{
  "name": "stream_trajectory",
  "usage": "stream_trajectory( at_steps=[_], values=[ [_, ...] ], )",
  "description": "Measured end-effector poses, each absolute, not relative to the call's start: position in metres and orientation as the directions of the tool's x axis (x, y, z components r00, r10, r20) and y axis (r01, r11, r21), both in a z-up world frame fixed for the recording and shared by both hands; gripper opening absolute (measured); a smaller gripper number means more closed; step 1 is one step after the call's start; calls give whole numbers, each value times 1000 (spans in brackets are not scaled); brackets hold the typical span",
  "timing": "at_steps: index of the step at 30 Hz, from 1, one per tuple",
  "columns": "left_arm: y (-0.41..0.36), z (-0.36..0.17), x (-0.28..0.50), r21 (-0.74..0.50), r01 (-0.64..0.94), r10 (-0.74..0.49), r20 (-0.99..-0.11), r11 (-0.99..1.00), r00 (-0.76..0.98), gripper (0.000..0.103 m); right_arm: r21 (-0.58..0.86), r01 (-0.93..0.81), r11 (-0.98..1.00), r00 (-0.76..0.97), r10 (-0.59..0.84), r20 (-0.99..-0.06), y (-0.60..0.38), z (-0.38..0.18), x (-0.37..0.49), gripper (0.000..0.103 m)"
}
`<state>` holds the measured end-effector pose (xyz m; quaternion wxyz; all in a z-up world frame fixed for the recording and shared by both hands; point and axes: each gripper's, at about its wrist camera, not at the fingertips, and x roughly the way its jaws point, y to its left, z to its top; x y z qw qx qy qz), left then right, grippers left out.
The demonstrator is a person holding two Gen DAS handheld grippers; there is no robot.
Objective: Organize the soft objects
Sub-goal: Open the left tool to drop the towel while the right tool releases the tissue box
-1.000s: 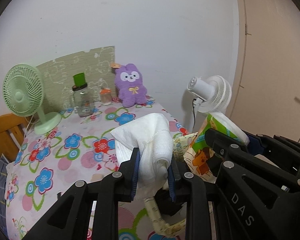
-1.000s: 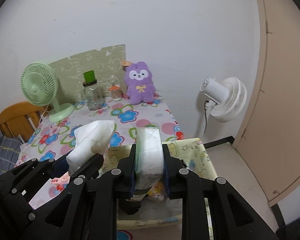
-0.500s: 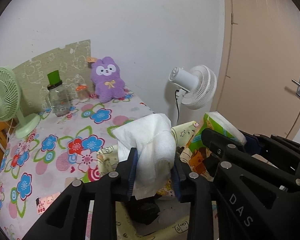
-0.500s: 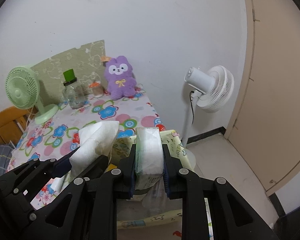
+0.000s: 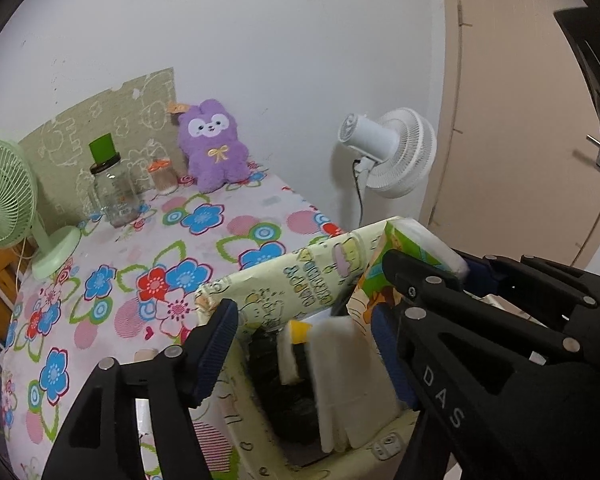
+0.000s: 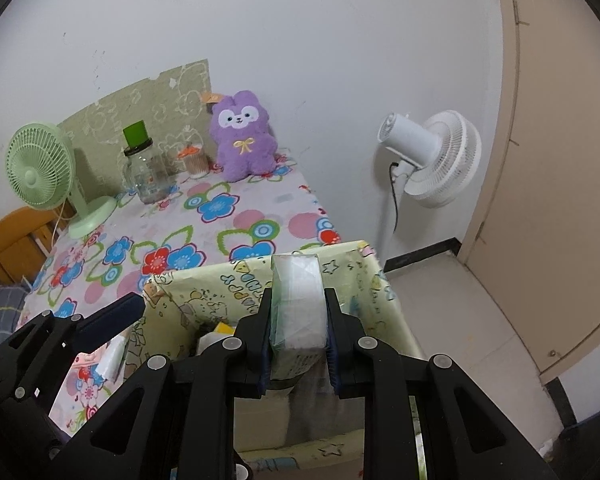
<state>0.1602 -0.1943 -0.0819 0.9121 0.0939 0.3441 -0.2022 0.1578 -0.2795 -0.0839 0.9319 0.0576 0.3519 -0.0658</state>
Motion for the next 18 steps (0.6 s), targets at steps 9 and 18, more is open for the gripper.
stream_trajectory(
  at_steps=[9, 18],
  values=[
    [-179, -91, 166, 39, 399, -265, -687, 916, 677, 76, 65, 140, 988, 715, -56, -696, -265, -96, 170, 74],
    [-165, -82, 159, 38, 372, -251, -672, 927, 696, 86, 60, 153, 986, 733, -73, -676, -253, -87, 163, 91]
  ],
)
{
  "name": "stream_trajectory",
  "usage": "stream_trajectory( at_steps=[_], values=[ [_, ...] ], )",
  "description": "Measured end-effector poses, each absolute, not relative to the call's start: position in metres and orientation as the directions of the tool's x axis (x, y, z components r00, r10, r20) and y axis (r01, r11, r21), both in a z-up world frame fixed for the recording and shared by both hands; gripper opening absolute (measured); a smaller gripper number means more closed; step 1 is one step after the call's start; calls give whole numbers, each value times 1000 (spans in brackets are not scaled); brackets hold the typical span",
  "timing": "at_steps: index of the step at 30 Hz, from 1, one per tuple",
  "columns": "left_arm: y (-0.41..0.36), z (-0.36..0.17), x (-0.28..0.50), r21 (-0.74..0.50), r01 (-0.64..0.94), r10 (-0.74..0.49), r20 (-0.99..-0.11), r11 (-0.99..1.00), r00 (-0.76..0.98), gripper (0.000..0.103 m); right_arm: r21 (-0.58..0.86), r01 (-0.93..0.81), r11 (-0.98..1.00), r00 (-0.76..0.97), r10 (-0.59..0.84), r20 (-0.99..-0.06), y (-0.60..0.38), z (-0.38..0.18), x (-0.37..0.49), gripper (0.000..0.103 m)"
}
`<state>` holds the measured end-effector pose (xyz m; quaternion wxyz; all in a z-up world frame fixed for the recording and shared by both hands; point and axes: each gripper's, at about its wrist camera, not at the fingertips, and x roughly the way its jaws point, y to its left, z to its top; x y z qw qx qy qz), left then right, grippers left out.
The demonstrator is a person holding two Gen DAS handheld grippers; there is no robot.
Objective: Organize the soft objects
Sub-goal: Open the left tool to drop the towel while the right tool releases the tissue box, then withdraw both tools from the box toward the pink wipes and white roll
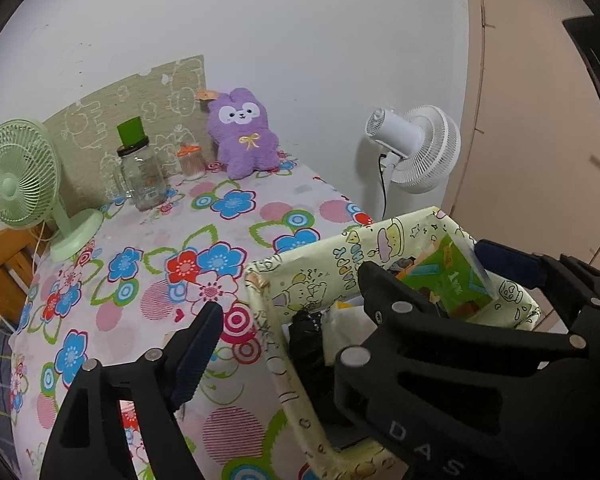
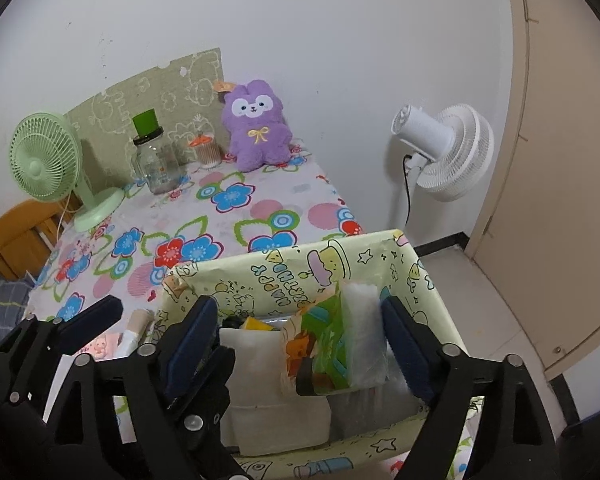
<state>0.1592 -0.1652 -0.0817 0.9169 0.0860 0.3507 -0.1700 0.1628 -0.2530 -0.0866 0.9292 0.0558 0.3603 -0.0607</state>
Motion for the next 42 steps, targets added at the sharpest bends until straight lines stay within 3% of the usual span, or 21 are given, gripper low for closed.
stream_trajectory(
  at_steps=[11, 42],
  values=[
    [-143, -63, 142, 41, 342, -242, -626, 939, 741, 91, 1, 148, 989, 797, -119, -592, -229, -60, 140, 98],
    [-59, -38, 96, 60, 238, -165, -558, 969, 813, 97, -17, 39, 999, 839, -42, -542, -142, -32, 102, 101]
  ],
)
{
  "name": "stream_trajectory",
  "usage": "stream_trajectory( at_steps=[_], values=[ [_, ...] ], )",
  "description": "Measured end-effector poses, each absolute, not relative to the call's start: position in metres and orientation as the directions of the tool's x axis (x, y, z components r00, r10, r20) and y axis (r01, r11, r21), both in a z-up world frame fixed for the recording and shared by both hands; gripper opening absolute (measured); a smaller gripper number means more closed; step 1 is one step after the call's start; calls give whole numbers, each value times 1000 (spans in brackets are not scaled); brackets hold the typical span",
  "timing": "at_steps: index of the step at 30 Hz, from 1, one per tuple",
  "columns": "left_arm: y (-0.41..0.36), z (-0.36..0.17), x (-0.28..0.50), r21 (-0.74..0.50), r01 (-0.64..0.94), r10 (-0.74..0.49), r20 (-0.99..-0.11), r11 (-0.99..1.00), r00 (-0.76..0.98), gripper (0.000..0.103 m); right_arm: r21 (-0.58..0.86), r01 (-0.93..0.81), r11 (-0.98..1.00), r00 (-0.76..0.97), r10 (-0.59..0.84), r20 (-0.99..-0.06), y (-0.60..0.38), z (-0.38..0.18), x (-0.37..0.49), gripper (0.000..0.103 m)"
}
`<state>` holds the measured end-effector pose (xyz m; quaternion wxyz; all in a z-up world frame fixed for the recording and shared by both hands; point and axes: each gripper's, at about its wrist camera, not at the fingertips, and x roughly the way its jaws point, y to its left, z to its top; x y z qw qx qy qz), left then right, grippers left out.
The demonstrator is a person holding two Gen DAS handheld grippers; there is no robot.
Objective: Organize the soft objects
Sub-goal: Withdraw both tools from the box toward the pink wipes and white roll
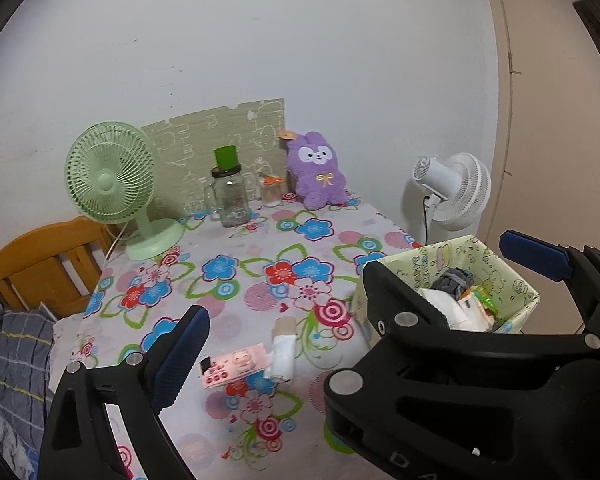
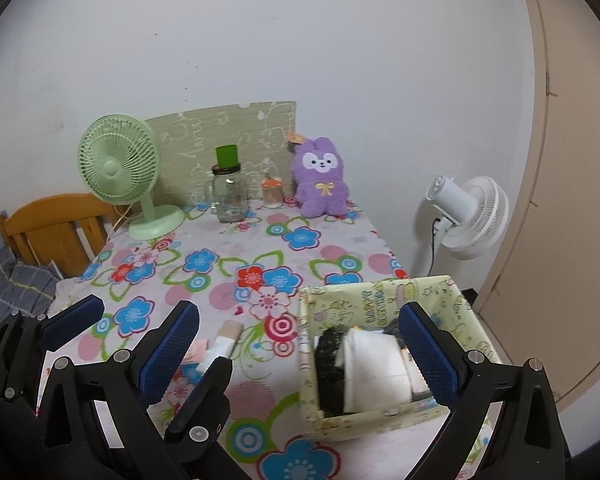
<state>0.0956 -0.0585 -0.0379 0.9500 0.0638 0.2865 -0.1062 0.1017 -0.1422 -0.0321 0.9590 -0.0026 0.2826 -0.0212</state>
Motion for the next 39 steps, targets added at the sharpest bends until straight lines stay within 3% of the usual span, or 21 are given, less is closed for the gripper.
stream_trajectory(
  at_steps=[25, 39],
  values=[
    [-8, -67, 113, 37, 163, -108, -600, 986, 793, 97, -3, -38, 999, 805, 29, -593, -92, -63, 125, 101],
    [18, -103, 140, 3, 100, -72, -667, 995, 741, 97, 17, -94, 995, 759, 82, -646, -72, -98, 155, 101]
  ],
)
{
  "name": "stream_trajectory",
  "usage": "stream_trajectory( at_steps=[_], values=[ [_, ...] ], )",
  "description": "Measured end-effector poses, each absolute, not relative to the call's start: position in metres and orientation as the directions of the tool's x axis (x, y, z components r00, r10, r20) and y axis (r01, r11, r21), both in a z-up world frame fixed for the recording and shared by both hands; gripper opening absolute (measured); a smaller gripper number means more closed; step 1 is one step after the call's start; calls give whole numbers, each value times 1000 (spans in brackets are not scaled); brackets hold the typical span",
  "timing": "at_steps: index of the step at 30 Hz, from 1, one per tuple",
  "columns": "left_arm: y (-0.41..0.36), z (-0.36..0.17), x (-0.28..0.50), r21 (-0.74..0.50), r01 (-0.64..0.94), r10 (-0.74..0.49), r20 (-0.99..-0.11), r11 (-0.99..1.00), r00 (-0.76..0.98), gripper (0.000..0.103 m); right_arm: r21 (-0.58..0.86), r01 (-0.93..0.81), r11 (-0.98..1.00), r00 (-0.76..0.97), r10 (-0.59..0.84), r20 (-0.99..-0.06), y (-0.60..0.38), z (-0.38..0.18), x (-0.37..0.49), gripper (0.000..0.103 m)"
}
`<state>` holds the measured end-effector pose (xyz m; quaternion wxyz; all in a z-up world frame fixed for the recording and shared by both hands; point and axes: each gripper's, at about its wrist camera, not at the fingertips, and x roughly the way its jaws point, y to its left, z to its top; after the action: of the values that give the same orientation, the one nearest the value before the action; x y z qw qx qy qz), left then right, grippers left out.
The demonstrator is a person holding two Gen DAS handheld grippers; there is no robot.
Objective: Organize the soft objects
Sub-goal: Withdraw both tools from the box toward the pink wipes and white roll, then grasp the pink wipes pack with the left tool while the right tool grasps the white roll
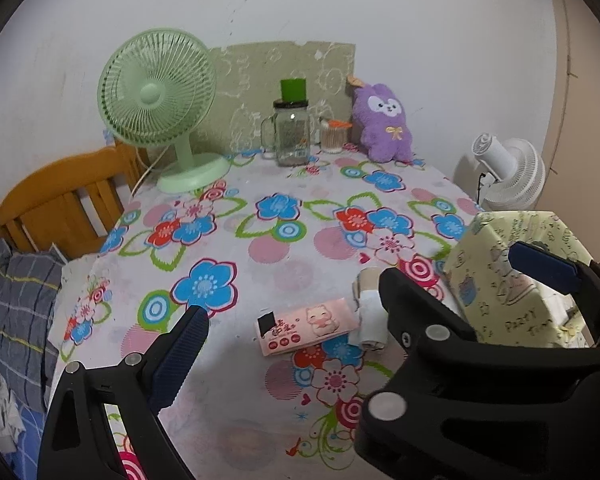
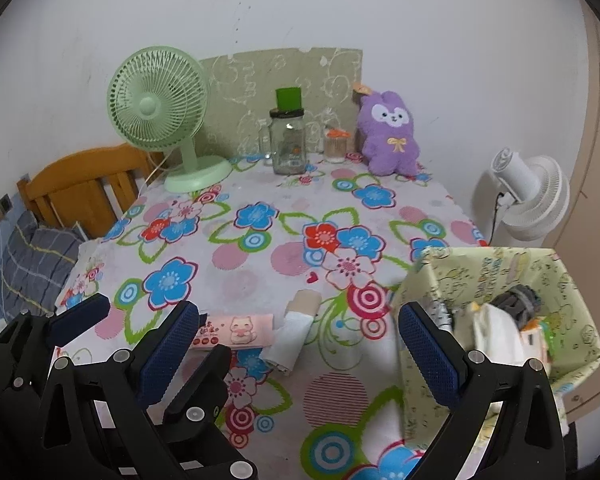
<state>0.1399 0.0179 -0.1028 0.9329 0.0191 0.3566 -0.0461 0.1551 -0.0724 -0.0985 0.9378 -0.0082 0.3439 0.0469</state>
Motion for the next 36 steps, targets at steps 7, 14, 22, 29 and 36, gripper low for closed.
stream_trajectory(
  at_steps=[7, 14, 22, 29, 36],
  values=[
    [27, -121, 150, -4, 82, -61, -700, 997, 712, 97, 12, -98, 995, 733, 80, -676, -67, -117, 168, 101],
    [35, -138, 161, -11, 53, -44, -732, 999, 680, 97, 1, -118, 993, 699, 84, -710, -59, -135, 179, 95],
    [38, -157, 173, -10, 33, -29, -769, 999, 639, 97, 31, -105, 994, 632, 91, -770, -60, -159, 197, 87],
    [31, -173, 188, 13, 51, -20, -796, 999, 605, 97, 34, -104, 994, 585, 89, -807, -60, -178, 213, 74],
    [23, -182, 198, 58, 97, -12, -803, 994, 596, 97, 61, -90, 994, 529, 100, -843, -65, -195, 228, 49]
  ],
)
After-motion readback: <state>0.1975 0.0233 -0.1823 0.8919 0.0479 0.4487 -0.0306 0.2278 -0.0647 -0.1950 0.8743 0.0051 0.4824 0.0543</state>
